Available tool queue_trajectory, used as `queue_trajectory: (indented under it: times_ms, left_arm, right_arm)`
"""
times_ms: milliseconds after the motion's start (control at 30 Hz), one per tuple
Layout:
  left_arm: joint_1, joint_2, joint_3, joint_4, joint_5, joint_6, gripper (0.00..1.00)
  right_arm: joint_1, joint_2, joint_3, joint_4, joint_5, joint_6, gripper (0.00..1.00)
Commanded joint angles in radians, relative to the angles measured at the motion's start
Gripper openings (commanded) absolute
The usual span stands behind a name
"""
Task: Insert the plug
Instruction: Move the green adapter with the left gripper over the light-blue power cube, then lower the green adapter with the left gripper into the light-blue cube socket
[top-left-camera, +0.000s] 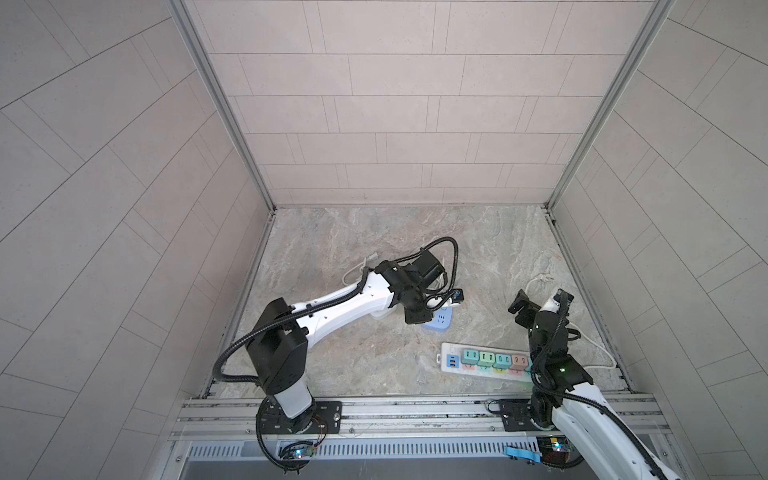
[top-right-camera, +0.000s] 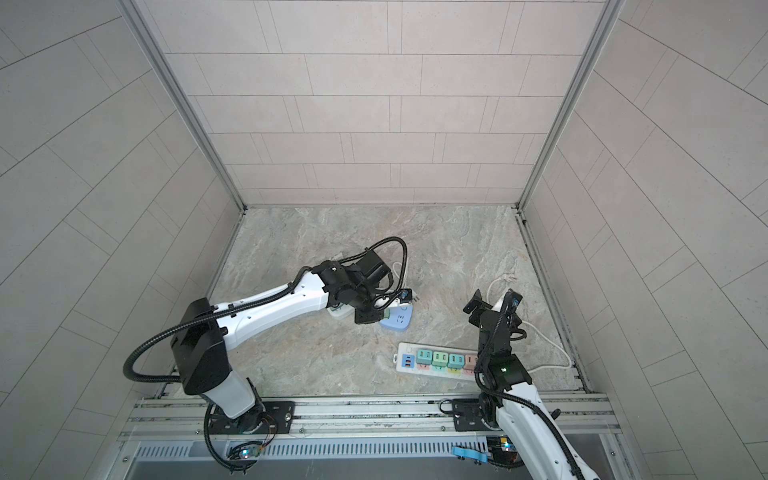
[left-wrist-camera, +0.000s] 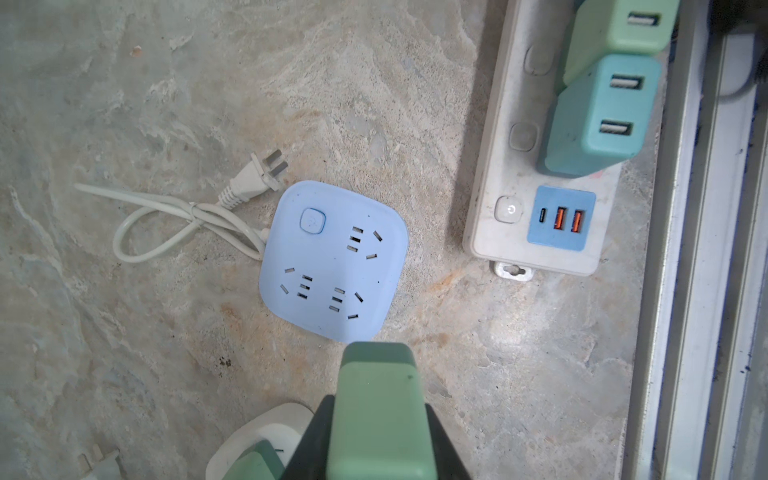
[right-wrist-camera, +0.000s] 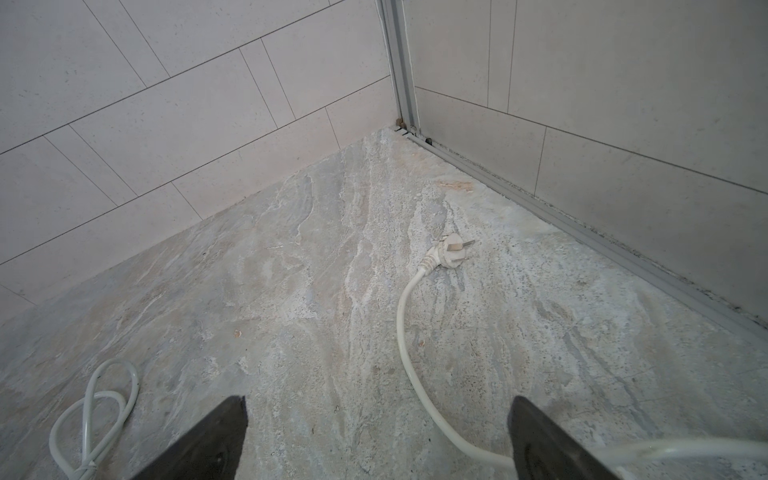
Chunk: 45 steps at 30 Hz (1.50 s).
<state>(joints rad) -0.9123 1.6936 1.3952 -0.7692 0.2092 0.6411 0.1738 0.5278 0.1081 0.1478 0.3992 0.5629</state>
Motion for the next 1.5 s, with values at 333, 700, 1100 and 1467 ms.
queue_trajectory:
  times_ms: [333, 700, 1100, 1467]
  left_arm:
    - [-0.005, 0.226, 0.254, -0.193, 0.046, 0.259, 0.0]
    - [-0.014, 0.309, 0.294, -0.204, 0.077, 0.337, 0.0]
    - [-0.026, 0.381, 0.357, -0.156, 0.051, 0.347, 0.0]
    - [-0.025, 0.442, 0.406, -0.191, 0.006, 0.359, 0.0]
  right_arm:
    - [-0.002, 0.047, 0.044, 0.027, 0.0, 0.012, 1.0]
    - [-0.002, 0.055, 0.047, 0.03, 0.001, 0.012, 1.0]
    - [-0.001, 0.055, 0.048, 0.027, 0.0, 0.012, 1.0]
    - [-0.002, 0.054, 0.047, 0.027, 0.0, 0.012, 1.0]
